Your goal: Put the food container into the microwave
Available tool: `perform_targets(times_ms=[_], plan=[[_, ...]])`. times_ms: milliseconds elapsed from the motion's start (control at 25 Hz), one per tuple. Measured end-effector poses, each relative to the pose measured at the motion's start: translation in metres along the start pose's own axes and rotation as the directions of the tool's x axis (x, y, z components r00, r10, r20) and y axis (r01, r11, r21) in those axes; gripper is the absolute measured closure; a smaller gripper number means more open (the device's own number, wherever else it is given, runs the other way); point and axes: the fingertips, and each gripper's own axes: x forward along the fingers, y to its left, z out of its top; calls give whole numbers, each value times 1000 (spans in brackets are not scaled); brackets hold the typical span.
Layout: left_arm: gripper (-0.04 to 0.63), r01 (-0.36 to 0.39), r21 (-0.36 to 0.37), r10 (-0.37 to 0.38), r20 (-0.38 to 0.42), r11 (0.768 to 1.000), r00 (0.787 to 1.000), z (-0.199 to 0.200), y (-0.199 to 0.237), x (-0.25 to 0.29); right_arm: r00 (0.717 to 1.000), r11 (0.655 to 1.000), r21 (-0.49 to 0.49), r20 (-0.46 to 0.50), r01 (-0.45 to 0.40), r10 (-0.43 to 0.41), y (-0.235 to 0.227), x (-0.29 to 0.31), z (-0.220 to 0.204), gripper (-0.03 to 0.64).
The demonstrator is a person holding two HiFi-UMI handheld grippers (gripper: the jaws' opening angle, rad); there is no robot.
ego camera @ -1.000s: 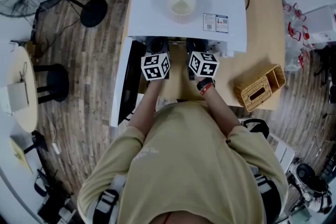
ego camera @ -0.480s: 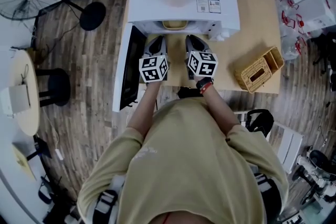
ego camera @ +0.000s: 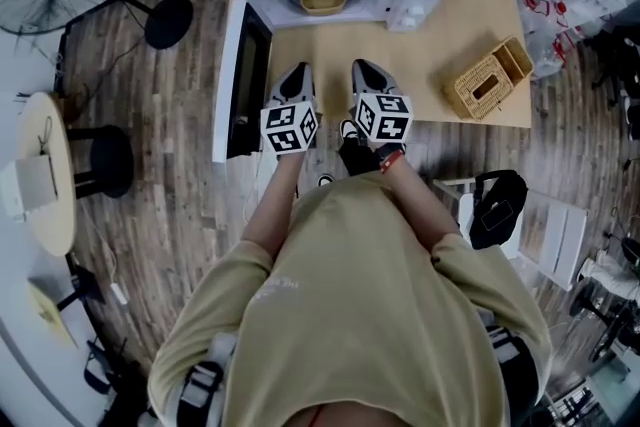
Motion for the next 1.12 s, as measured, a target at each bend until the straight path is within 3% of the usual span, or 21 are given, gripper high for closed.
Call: perform_targets(times_ms=[720,960,1120], plan=[[574,49,5,-50,52,999,997,-35,-31,-100,999,997,-77,51,7,-3,52,-96,-39,591],[574,128,-78,-123,67,989,990,-56,-39,-134,999,994,-108,35,36,-32,66,-117,-64,592],[574,147,-117,-147,10,982,989,-97,-28,-160,999,992,-123,-17,39,-41,77,-127,-97,594]])
